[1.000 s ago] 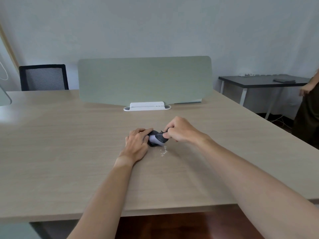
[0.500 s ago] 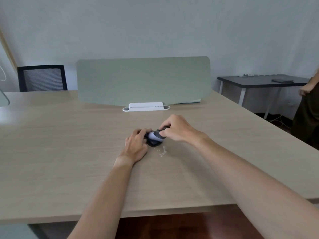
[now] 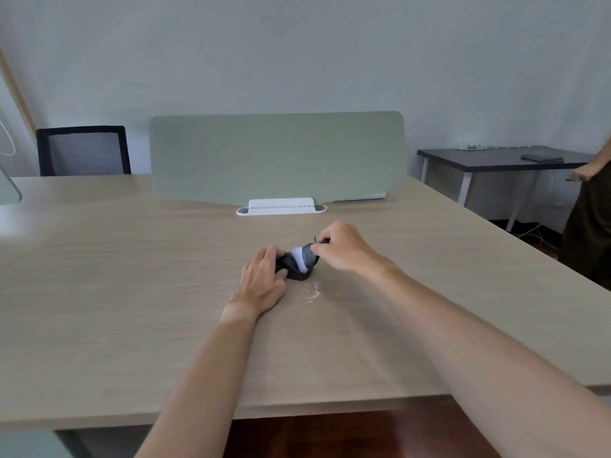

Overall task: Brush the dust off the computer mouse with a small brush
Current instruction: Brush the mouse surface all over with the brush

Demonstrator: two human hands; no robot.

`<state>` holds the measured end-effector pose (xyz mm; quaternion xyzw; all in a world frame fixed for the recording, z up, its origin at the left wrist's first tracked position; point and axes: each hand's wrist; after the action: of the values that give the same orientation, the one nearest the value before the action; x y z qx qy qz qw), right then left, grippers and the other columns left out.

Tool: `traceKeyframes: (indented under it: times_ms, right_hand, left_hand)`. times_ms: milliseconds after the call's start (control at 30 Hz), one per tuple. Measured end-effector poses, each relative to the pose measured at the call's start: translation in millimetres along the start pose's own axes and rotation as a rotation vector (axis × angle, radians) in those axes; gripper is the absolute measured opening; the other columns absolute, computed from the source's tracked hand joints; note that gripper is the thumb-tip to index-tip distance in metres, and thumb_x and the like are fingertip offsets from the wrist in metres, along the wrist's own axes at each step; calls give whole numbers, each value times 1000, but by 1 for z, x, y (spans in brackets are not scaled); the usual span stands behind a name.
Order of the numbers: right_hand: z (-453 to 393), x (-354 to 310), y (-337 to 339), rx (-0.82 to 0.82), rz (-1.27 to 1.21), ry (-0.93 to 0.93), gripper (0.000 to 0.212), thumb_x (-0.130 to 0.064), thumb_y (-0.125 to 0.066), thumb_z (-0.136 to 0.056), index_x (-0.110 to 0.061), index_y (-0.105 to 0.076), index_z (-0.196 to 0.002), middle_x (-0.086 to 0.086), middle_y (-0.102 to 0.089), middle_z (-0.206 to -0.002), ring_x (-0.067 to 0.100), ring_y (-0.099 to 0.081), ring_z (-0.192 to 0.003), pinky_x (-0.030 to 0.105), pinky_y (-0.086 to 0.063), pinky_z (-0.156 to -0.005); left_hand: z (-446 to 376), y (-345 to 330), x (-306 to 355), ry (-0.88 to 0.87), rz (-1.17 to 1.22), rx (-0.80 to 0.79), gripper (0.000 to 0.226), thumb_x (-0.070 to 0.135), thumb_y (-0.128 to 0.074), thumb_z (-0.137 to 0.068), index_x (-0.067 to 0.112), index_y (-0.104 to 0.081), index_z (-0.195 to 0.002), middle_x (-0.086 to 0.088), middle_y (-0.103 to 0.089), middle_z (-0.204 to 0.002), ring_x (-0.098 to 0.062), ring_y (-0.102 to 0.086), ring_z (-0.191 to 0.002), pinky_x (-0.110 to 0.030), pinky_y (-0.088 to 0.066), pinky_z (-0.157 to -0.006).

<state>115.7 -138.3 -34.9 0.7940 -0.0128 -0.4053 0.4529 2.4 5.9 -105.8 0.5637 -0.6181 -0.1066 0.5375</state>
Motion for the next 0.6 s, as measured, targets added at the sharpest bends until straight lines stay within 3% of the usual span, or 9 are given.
traceKeyframes:
  times_ms: [67, 133, 233, 333, 533, 600]
  right_hand:
    - [2, -2, -3, -38, -61, -19, 23, -11, -57, -79, -6, -49, -59, 9, -38, -57, 21, -35, -47, 28, -28, -52]
    - [3, -2, -5, -66, -31, -16, 24, -12, -57, -80, -2, -49, -59, 8, -39, -53, 21, -36, -46, 28, -29, -52]
    - [1, 3, -2, -53, 71, -18, 35, -3, -55, -77, -12, -30, -54, 4, -24, -56, 22, -21, -58, 32, -19, -55]
    - [-1, 6, 4, 22, 160, -4, 39, 2, -48, -68, -19, -18, -57, 2, -16, -62, 21, -18, -71, 38, -15, -60]
    - [0, 6, -4, 30, -7, 16, 28, -8, -57, -76, -10, -39, -55, 5, -27, -56, 19, -24, -56, 30, -18, -52]
    - [1, 7, -5, 7, 27, 1, 30, -5, -55, -73, -12, -33, -54, 4, -24, -55, 20, -22, -58, 32, -17, -54]
  left_hand:
    - [0, 1, 1, 14, 13, -9, 20, 10, -51, -83, 15, -47, -103, -4, -59, -112, -30, -54, -105, -44, -41, -96]
    - [1, 2, 1, 32, 33, -24, 19, 10, -50, -83, 16, -45, -100, -5, -62, -110, -32, -55, -103, -45, -43, -93]
    - [2, 2, 1, 34, 46, -22, 23, 10, -50, -84, 16, -47, -105, -5, -61, -114, -30, -55, -105, -43, -43, -93]
    - [2, 2, 1, 41, 51, -20, 23, 12, -51, -84, 18, -46, -106, -3, -57, -115, -28, -54, -105, -43, -42, -94]
    - [2, 3, 1, 40, 45, -36, 21, 13, -50, -86, 19, -45, -106, -4, -53, -117, -28, -53, -105, -46, -42, -94]
    - [3, 3, 2, 42, 40, -30, 20, 13, -51, -86, 19, -45, -104, -5, -51, -116, -28, -52, -104, -47, -42, -94]
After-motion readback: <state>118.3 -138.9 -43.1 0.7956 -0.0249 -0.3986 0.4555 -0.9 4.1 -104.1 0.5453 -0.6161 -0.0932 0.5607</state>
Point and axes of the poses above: each hand's wrist, its own z-axis away from the middle knuckle, its own y-axis out of the back of the hand, x = y × z
